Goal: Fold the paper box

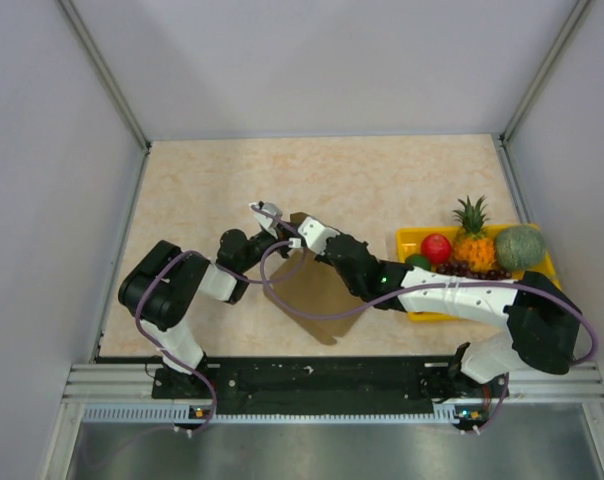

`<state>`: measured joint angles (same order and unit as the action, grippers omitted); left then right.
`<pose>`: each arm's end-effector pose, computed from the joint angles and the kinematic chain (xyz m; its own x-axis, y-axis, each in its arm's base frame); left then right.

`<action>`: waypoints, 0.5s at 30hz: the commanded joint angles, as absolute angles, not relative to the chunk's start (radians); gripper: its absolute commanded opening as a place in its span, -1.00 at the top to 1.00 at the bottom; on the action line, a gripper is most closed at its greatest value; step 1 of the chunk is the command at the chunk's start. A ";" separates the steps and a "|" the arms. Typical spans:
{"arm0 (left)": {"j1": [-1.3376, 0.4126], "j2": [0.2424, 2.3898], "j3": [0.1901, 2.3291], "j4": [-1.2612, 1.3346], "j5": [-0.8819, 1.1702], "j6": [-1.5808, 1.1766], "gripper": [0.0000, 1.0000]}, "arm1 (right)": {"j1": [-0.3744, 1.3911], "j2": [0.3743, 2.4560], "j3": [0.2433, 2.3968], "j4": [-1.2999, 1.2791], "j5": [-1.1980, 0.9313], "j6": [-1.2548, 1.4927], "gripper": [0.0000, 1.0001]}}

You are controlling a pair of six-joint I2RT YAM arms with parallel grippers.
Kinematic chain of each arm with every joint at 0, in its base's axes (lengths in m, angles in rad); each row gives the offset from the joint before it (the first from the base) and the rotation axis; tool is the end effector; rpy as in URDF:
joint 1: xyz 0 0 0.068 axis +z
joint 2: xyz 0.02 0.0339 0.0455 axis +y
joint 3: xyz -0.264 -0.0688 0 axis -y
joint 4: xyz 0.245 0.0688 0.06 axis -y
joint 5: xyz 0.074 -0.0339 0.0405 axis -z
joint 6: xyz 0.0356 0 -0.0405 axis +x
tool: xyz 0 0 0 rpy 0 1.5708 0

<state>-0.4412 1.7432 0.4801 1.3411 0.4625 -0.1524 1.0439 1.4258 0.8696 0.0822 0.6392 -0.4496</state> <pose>0.2665 -0.1434 0.1665 -0.0494 -0.1269 -0.9907 0.7860 0.6071 -0.1170 0.1757 0.2598 0.2495 -0.0212 -0.7301 -0.6830 -0.4842 0.6052 -0.6319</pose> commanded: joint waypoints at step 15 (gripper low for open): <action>-0.440 1.704 0.462 1.669 0.471 -0.137 0.91 | 1.052 1.446 0.836 0.196 0.652 -0.492 0.68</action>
